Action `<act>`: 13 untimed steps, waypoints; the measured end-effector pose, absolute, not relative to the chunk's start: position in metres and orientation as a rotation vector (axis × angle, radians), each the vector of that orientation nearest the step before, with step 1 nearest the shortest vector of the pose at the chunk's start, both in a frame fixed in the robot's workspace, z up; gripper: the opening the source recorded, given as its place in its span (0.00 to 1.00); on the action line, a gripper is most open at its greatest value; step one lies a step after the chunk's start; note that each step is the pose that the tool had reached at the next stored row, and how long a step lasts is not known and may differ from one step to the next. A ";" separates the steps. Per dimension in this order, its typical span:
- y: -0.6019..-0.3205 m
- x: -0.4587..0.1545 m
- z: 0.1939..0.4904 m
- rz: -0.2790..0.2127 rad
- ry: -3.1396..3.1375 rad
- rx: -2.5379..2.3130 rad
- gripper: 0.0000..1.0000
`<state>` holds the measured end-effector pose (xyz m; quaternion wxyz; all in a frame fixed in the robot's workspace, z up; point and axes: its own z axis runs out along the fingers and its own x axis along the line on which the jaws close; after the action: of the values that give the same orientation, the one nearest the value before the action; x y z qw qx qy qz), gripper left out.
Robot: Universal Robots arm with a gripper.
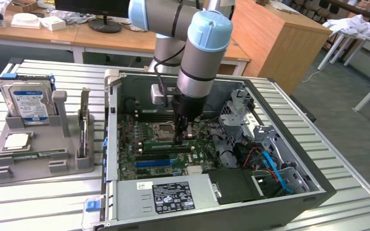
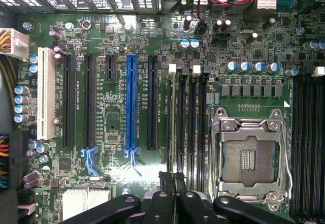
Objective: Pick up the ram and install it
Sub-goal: 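Insert the ram into the slot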
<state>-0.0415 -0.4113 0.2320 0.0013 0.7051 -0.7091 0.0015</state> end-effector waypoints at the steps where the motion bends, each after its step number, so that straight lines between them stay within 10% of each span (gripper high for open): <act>1: -0.411 -0.042 0.232 0.005 -2.226 2.213 0.12; 13: -0.411 -0.042 0.231 0.005 -2.226 2.213 0.12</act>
<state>-0.0423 -0.4109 0.2305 0.0013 0.7051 -0.7091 0.0015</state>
